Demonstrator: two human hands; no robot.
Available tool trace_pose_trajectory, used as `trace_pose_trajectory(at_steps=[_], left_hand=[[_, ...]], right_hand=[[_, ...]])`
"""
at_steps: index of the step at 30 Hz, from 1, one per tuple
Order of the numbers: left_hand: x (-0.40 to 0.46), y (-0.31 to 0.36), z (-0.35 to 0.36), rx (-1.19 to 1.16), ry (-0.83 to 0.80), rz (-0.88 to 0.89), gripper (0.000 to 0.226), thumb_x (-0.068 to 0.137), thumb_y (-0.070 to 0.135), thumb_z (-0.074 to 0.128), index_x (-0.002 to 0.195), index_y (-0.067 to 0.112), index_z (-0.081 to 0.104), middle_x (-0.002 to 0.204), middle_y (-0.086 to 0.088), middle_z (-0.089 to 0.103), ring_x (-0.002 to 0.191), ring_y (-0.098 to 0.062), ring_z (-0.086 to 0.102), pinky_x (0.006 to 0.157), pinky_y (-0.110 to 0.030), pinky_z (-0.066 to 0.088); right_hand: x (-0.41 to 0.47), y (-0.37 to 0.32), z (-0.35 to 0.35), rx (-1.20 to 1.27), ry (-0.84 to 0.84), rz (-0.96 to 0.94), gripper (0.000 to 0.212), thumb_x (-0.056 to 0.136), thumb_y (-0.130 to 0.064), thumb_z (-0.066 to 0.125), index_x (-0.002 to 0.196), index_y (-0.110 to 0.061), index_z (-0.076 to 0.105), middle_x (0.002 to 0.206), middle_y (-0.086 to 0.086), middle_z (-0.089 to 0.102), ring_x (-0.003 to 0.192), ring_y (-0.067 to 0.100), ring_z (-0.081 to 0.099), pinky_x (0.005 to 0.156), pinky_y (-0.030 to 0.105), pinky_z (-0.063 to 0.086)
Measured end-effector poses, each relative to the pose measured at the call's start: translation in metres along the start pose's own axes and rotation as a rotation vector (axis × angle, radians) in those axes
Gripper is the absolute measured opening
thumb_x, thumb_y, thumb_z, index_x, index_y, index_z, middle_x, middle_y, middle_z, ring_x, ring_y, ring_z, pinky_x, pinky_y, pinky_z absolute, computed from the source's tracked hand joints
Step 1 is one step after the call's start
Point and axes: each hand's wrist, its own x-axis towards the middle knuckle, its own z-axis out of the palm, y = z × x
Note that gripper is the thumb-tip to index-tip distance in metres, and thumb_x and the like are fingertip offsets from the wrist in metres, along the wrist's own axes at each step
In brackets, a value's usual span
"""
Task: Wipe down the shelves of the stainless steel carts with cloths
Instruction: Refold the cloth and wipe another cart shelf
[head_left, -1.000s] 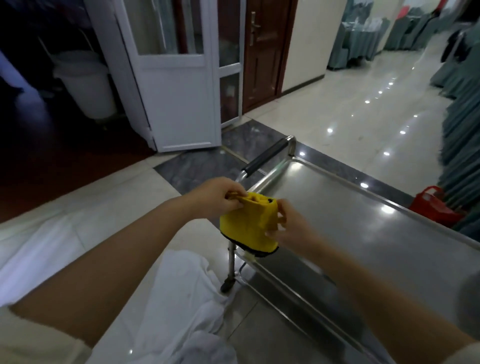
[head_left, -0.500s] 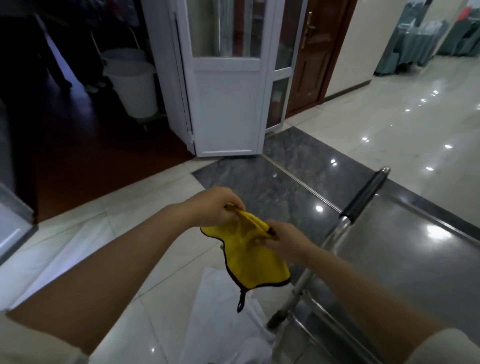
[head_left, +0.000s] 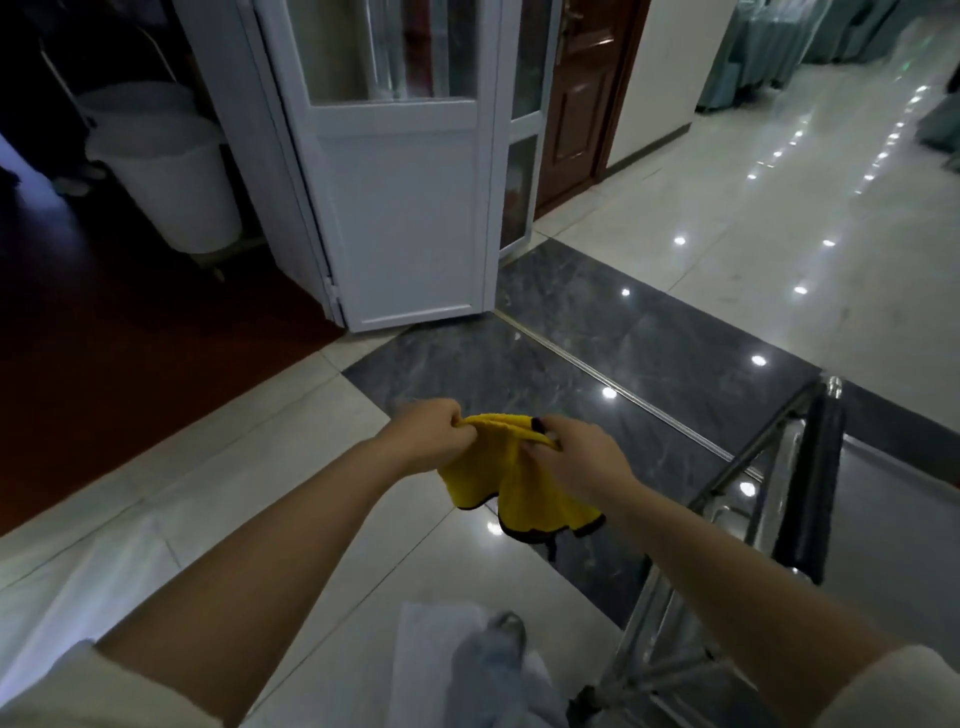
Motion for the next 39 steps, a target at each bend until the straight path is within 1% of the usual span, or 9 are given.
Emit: trace_pose_trajectory(at_steps=[7,10,16,20,23,27,31,35,39], left_hand=[[0.16,0.027,-0.032,-0.269,-0.091,-0.025,0.016,0.09,0.036,0.05,0.087,0.021,0.047,0.082,0.001,0.051,0.072,-0.013,0.047,0.059,-0.028,0.038],[0.214,0.047,-0.047,-0.315,-0.149,0.026,0.023,0.093,0.023,0.046,0.113,0.018,0.056,0.105,-0.004,0.061,0.093,-0.02,0.059,0.071,-0.033,0.05],[0.321,0.105,-0.062,-0.334,-0.302,0.145,0.031,0.086,0.018,0.045,0.107,0.015,0.067,0.109,-0.013,0.067,0.105,-0.032,0.062,0.093,-0.048,0.052],[0.411,0.14,-0.057,-0.484,-0.414,0.2,0.02,0.094,0.015,0.05,0.107,0.02,0.064,0.117,-0.014,0.066,0.111,-0.029,0.062,0.1,-0.045,0.048],[0.487,0.166,-0.056,-0.56,-0.457,0.248,0.026,0.1,0.007,0.043,0.102,0.027,0.059,0.111,-0.007,0.063,0.1,-0.017,0.06,0.094,-0.036,0.047],[0.573,0.21,-0.059,-0.52,-0.582,0.334,0.015,0.1,0.013,0.049,0.106,0.016,0.062,0.108,-0.012,0.067,0.102,-0.025,0.063,0.096,-0.043,0.048],[0.628,0.271,-0.047,-0.477,-0.752,0.438,0.027,0.088,0.035,0.068,0.107,0.017,0.066,0.103,-0.008,0.073,0.099,-0.025,0.07,0.089,-0.04,0.056],[0.677,0.338,-0.016,-0.311,-0.688,0.568,0.005,0.089,0.022,0.066,0.092,0.019,0.064,0.078,0.001,0.069,0.075,-0.016,0.067,0.069,-0.035,0.058],[0.722,0.42,0.017,-0.201,-0.706,0.593,0.02,0.097,0.028,0.051,0.101,0.013,0.064,0.096,-0.008,0.069,0.086,-0.021,0.065,0.073,-0.04,0.057]], right_hand=[[0.15,0.039,-0.043,0.045,0.088,0.089,0.011,0.09,-0.028,0.05,0.081,-0.027,0.044,0.074,-0.005,0.052,0.071,0.021,0.048,0.05,0.029,0.03],[0.199,0.05,-0.065,0.101,0.137,0.14,0.014,0.089,-0.025,0.049,0.101,-0.023,0.055,0.094,0.002,0.064,0.085,0.025,0.056,0.063,0.033,0.041],[0.281,0.09,-0.111,0.266,0.213,0.306,0.027,0.09,-0.022,0.049,0.115,-0.02,0.058,0.115,0.006,0.064,0.105,0.028,0.057,0.079,0.032,0.043],[0.339,0.118,-0.141,0.729,0.218,0.406,0.022,0.088,-0.012,0.047,0.103,-0.018,0.061,0.097,0.003,0.065,0.088,0.012,0.063,0.064,0.021,0.044],[0.383,0.139,-0.171,0.965,0.211,0.46,0.043,0.084,0.005,0.035,0.11,-0.02,0.06,0.086,0.01,0.056,0.069,0.015,0.055,0.054,0.023,0.043],[0.42,0.175,-0.201,1.082,0.224,0.506,0.065,0.091,0.009,0.039,0.145,-0.025,0.026,0.12,0.027,0.055,0.085,0.023,0.052,0.068,0.038,0.049],[0.443,0.227,-0.23,1.185,0.349,0.545,0.083,0.094,0.01,0.039,0.15,-0.032,-0.005,0.138,0.008,0.049,0.113,0.025,0.056,0.094,0.048,0.046],[0.449,0.296,-0.255,1.169,0.399,0.564,0.085,0.094,0.007,0.044,0.149,-0.039,-0.002,0.149,-0.006,0.035,0.127,0.018,0.048,0.092,0.036,0.051],[0.434,0.391,-0.286,0.805,0.483,0.602,0.082,0.088,0.009,0.048,0.15,-0.029,0.012,0.146,0.008,0.039,0.124,0.018,0.05,0.081,0.014,0.05]])
